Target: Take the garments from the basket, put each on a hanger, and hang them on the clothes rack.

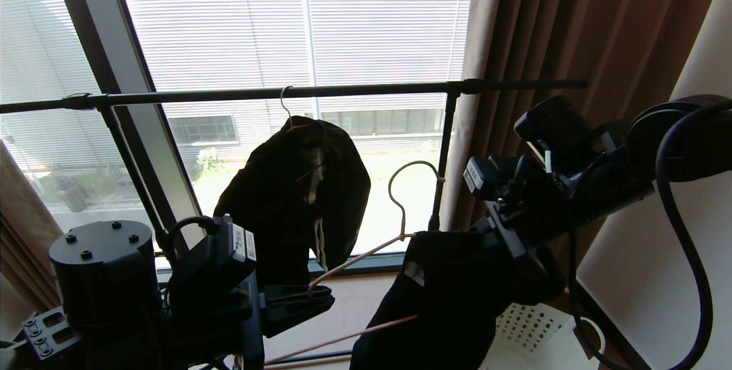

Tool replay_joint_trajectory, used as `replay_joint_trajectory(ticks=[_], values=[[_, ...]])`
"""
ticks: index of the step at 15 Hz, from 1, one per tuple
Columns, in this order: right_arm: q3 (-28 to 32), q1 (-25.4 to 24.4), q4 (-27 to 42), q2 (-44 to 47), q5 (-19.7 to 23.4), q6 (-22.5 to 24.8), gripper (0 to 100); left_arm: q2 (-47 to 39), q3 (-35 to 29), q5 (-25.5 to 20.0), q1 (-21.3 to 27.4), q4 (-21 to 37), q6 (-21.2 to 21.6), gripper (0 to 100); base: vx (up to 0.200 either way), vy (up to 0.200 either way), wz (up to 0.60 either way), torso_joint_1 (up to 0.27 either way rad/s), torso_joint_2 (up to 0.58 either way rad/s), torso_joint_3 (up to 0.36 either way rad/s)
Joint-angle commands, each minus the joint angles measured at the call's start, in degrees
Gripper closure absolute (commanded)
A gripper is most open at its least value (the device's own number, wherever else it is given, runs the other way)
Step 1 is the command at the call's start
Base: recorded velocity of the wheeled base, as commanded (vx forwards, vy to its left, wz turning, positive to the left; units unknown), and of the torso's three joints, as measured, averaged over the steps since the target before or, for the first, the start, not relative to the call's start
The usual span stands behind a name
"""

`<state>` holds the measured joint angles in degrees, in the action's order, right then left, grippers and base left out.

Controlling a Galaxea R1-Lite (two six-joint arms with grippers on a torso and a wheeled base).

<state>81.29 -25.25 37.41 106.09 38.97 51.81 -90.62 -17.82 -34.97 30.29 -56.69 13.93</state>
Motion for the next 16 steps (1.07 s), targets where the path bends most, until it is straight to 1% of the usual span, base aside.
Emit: replay_joint_trajectory(ticks=[1,6,7,10,11,12,14,16], values=[[0.0,0.1,0.0,-0.2,0.2,-0.1,100,-0.6,0.0,0.1,0.0,-0.1,0.2,100,0.000,0.000,0.00,0.000,0.00,0.000],[0.1,0.1,0.0,-0.5,0.2,-0.1,100,-1.2,-0.2,0.1,-0.1,-0.1,0.5,100,0.000,0.000,0.00,0.000,0.00,0.000],[0.0,0.2,0.0,-0.5,0.2,-0.2,100,-1.5,-0.3,0.2,-0.1,-0.1,0.4,0,0.000,0.000,0.00,0.000,0.00,0.000],[0.0,0.2,0.5,-0.6,0.1,-0.5,100,-1.8,-0.3,0.4,-0.5,-0.1,0.3,0,0.000,0.000,0.00,0.000,0.00,0.000],[0.0,0.1,0.6,-0.8,0.1,-0.7,100,-1.6,-0.4,0.5,-1.4,-0.2,0.2,0,0.000,0.000,0.00,0.000,0.00,0.000],[0.0,0.1,0.6,-0.9,0.1,-1.4,100,-1.3,-0.5,0.5,-2.3,-0.7,0.1,0,0.000,0.000,0.00,0.000,0.00,0.000],[0.0,0.2,0.5,-1.0,0.1,-3.3,100,0.4,0.1,1.0,-4.8,-3.5,0.0,0,0.000,0.000,0.00,0.000,0.00,0.000],[0.4,1.0,0.2,-0.9,0.1,-6.0,100,4.0,1.5,1.0,-7.5,-4.0,-0.7,0,0.000,0.000,0.00,0.000,0.00,0.000]])
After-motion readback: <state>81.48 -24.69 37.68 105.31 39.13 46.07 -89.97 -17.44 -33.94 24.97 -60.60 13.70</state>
